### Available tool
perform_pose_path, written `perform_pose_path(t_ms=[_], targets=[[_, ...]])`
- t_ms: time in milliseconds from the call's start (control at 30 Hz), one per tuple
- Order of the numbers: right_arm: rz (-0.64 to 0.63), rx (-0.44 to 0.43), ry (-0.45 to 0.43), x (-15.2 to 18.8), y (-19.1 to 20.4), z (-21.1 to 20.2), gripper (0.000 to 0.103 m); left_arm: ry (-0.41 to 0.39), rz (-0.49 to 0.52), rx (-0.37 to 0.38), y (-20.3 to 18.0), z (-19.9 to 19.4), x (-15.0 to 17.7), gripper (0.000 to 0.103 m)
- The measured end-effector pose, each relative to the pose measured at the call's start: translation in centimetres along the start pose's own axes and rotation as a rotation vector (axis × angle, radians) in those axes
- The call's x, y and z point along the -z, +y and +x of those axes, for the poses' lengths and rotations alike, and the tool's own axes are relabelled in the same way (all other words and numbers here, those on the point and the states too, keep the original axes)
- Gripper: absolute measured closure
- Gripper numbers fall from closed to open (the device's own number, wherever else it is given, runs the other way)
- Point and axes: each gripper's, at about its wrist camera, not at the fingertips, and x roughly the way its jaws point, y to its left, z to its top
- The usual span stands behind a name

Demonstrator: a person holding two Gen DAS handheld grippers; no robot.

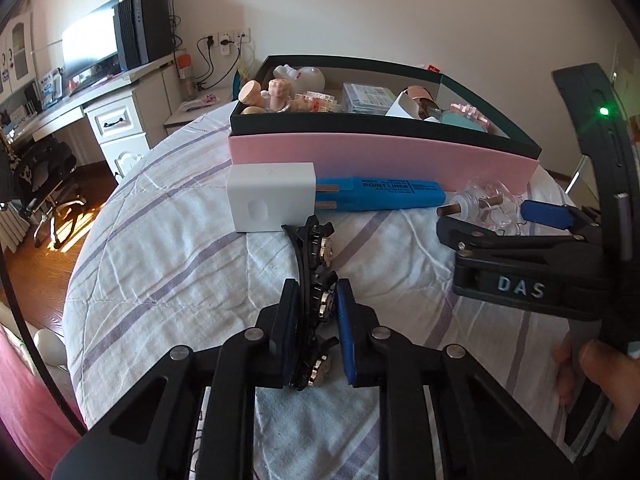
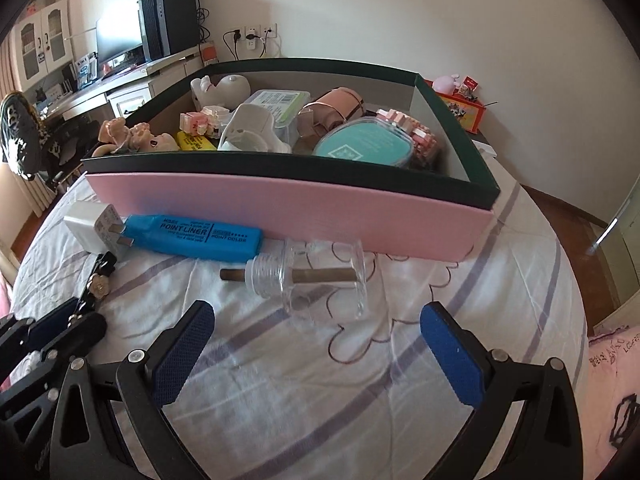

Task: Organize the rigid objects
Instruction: 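Grasp the black hair clip with the left gripper, then grasp the clear glass bottle with the right gripper while the left holds the hair clip, then carry the hair clip with the left gripper while the right carries the bottle over the box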

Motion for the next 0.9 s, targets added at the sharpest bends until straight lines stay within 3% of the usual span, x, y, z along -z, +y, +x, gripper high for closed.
perform_pose_path(t_ms=[200, 233, 300, 333, 600, 900], targets=[[0.000, -0.034, 0.015, -0.9, 0.0, 1.0, 0.003, -0.009, -0.016, 0.032, 0.3, -0.3, 0.2, 0.085], [-0.003, -0.041, 0.019, -1.0, 0.1, 1.1, 0.011, -0.012, -0.019, 0.036, 0.5, -0.4, 0.3, 0.085], [-0.002, -0.052, 0.015, -1.1, -0.1, 1.0, 0.016, -0.014, -0.018, 0.046, 0.6, -0.8, 0.3, 0.085], [-0.004, -0.049, 0.004, -0.9, -0.1, 0.7, 0.026, -0.018, -0.019, 0.049, 0.6, -1.0, 0.4, 0.085], [0.036, -0.127, -0.059, 1.1, -1.7, -2.7, 0.026, -0.065, -0.017, 0.061, 0.2, -3.8, 0.6, 0.085], [0.084, -0.181, -0.261, 4.9, -2.2, -11.8, 0.026, -0.177, 0.030, 0.042, -2.6, -9.0, 0.4, 0.085]])
